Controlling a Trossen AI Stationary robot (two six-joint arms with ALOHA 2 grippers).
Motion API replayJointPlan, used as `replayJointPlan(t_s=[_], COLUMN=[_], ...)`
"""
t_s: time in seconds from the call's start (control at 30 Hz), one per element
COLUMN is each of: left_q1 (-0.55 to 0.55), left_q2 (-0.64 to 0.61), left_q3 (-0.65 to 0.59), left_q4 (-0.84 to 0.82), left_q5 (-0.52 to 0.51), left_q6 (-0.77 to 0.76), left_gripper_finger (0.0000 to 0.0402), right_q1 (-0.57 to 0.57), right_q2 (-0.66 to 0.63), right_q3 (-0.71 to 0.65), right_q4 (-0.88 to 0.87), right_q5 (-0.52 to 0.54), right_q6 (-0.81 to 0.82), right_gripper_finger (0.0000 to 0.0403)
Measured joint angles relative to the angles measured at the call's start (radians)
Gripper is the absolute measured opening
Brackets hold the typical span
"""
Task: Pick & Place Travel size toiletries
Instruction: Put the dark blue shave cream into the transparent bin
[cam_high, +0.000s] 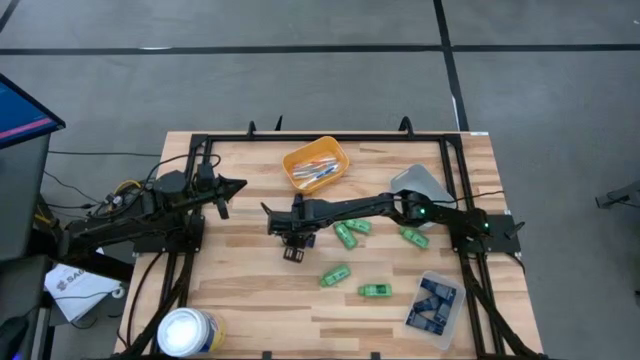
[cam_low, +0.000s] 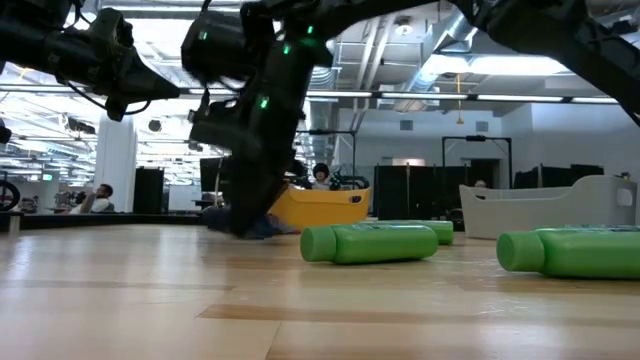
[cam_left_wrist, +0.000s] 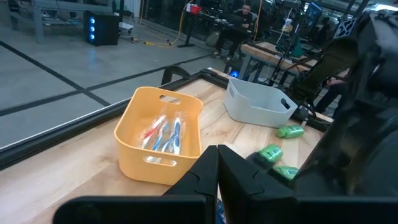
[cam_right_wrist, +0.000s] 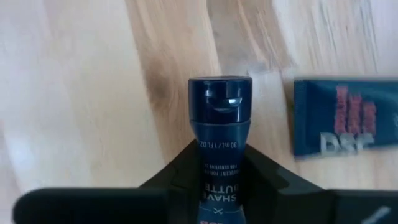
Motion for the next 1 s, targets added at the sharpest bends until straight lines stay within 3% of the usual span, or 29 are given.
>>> replayJointPlan(t_s=[0.3,0.53,0.77,1.0], left_q1=[0.0,0.0,0.0,0.0], left_q2=[0.0,0.0,0.0,0.0], left_q3=[0.0,0.0,0.0,0.0], left_q4=[-0.001,-0.004,-0.005,-0.005], left_q5=[-0.003,-0.003,-0.002,0.0], left_q6=[0.0,0.0,0.0,0.0], left_gripper_finger=[0.0002,0.0002,0.0002,0.0002], right_q1=[0.032,0.111,0.263,0.462], right_q2=[-0.158,-0.291,-0.49,-0.758], right_q3=[0.004,-0.061,-0.378,-0.722], right_q4=[-0.134,-0.295,-0.311,-0.308], right_q5=[0.0,0.01,0.011,-0.002], right_q6=[0.001,0.099,0.354,0.857], right_gripper_finger=[0.0059,0.0059,0.0058,0.0058])
